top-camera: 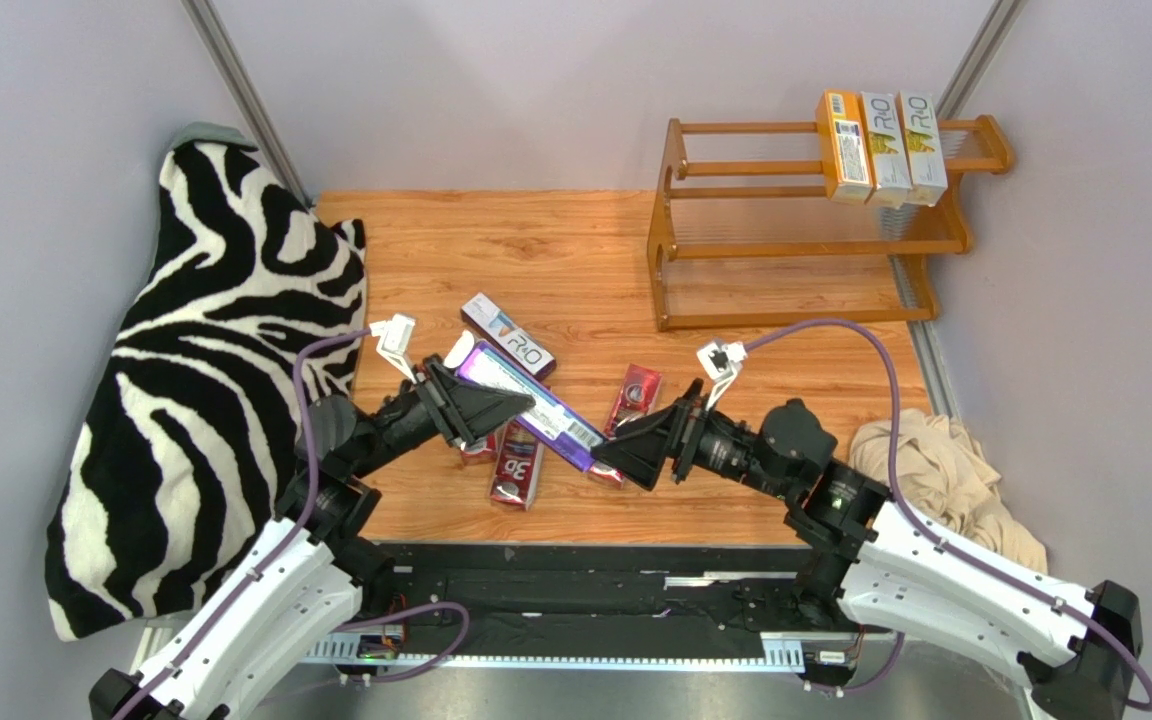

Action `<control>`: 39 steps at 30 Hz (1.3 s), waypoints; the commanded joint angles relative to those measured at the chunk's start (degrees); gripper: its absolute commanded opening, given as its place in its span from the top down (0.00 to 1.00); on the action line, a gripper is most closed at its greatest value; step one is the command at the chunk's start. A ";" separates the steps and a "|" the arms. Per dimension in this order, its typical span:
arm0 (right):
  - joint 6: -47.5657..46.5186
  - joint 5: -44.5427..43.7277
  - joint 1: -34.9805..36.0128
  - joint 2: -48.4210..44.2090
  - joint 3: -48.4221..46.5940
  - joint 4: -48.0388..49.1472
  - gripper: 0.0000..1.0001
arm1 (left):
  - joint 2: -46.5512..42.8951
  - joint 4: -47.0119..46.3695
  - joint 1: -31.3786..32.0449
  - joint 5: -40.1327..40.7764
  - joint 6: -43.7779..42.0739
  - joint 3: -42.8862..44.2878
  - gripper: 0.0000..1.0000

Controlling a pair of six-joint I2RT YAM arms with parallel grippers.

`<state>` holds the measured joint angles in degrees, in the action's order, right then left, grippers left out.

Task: Place and organize the toothpastes onto the shelf
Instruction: Pick up the toothpaste from the center of the board.

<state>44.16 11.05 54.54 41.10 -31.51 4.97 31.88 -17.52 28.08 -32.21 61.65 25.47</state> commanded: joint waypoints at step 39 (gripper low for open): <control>18.33 -2.26 0.12 12.43 8.21 46.18 0.58 | 2.84 -20.19 -0.21 6.89 8.75 -2.10 0.67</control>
<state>62.15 9.45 54.57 54.57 -21.85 46.54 35.86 -33.69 28.03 -26.41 70.22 22.90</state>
